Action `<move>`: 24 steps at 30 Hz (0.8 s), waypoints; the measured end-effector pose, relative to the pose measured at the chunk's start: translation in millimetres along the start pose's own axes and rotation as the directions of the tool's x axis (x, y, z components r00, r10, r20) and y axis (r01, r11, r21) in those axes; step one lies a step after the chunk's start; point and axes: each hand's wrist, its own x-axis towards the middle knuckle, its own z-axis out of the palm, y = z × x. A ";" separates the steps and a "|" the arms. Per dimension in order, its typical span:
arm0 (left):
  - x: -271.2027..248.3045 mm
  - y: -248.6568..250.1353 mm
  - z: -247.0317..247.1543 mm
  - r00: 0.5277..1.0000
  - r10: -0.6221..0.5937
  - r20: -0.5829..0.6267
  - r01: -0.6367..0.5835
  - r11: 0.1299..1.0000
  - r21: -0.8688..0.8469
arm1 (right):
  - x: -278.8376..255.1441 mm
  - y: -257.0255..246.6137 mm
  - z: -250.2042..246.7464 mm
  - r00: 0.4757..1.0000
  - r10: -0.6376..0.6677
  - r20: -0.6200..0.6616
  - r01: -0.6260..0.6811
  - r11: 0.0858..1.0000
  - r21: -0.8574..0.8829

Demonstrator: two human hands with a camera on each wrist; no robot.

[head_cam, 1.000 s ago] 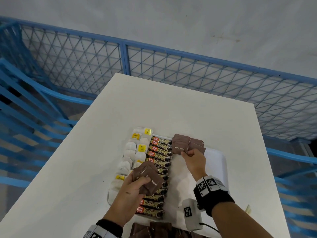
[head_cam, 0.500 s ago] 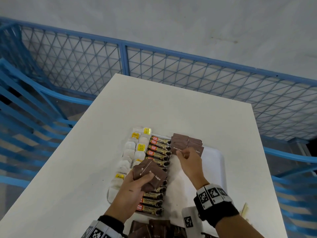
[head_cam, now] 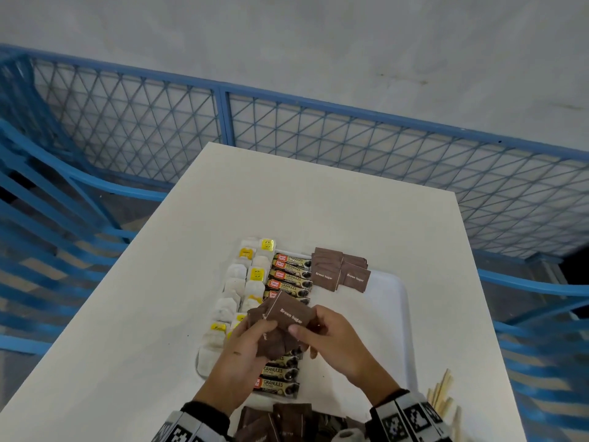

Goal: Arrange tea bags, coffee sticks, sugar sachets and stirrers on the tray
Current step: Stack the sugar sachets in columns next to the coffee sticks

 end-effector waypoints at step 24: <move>-0.2 -1.0 0.4 1.000 -0.012 0.009 0.012 1.000 0.025 | 63.4 57.5 -100.1 0.757 0.126 -0.641 -0.184 0.983 -0.024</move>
